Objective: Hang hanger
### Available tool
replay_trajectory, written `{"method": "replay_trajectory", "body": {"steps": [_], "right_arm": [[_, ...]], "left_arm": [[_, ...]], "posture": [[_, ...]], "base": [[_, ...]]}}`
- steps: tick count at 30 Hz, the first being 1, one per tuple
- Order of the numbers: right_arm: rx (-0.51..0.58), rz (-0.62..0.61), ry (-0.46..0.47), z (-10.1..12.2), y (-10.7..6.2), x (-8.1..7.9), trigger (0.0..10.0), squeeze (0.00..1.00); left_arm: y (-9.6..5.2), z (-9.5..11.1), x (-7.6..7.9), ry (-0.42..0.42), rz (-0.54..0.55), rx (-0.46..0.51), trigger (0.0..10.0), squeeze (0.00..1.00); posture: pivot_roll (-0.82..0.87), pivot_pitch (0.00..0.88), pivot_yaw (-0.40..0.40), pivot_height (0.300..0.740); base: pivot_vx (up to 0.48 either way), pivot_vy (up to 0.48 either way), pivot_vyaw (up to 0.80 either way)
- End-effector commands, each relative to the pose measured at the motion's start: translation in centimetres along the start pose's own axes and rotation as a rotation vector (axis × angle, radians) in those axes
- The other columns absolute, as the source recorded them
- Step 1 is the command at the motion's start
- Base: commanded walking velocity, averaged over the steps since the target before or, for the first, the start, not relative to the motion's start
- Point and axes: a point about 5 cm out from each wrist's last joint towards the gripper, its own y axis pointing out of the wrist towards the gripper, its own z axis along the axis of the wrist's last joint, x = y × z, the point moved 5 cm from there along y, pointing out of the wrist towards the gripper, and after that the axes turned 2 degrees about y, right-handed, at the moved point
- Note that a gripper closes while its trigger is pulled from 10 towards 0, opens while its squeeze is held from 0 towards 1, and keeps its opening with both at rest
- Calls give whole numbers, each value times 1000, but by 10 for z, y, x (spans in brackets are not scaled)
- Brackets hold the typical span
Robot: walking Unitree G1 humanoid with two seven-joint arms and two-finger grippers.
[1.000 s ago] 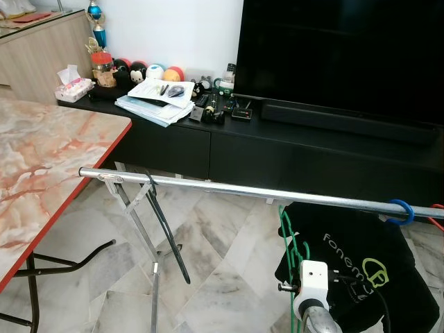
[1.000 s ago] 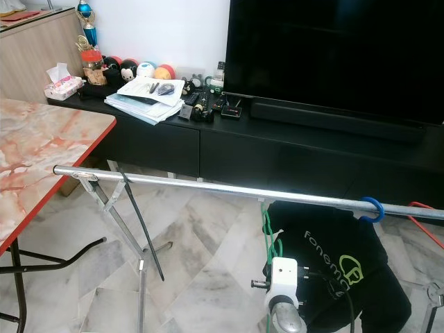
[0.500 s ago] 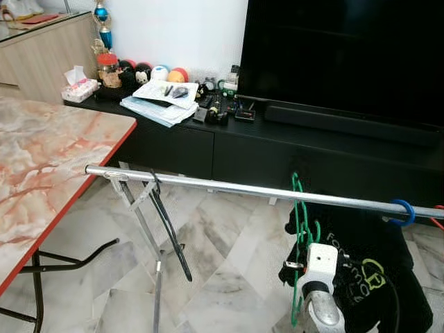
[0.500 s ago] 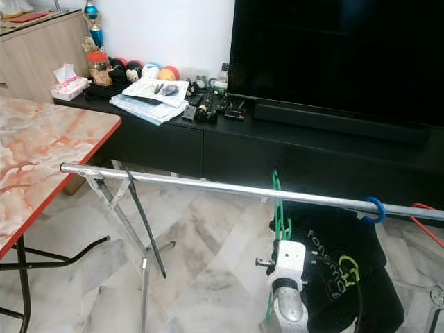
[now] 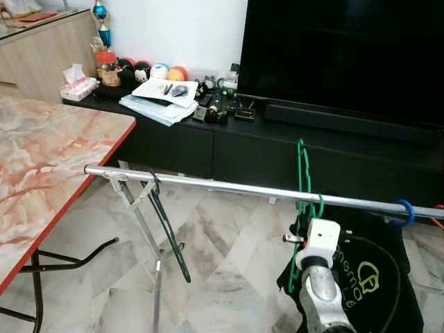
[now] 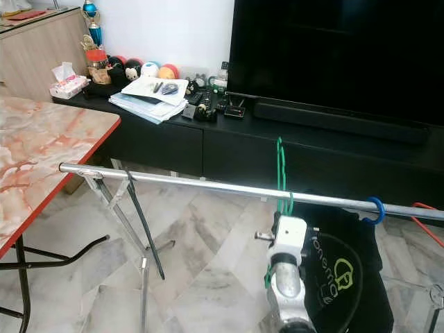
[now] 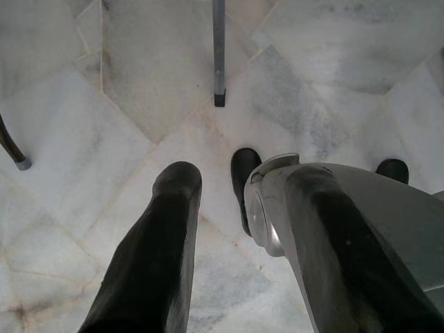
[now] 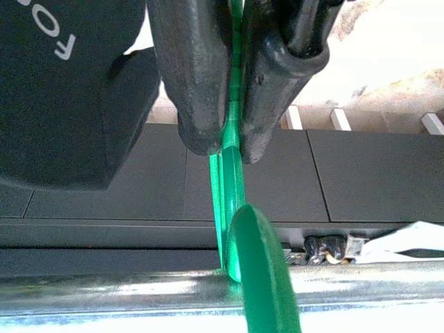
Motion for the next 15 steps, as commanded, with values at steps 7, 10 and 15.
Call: {"method": "replay_trajectory", "body": {"steps": [7,10,15], "right_arm": [[-75,12,25,5,15,-8,10000,0],[-119,24,-1,3,18,-12,10000,0],[-141,21,-3,6,23,-12,10000,0]], "left_arm": [[-1,-5,5,19,-17,-10,10000,0],[-1,-5,6,21,-22,-12,10000,0],[-1,-6,8,23,-31,-18,10000,0]], "posture": [[86,62,-44,740],[85,62,-44,740],[83,63,-44,740]], "base": [[0,0,0],[0,0,0],[0,0,0]]}}
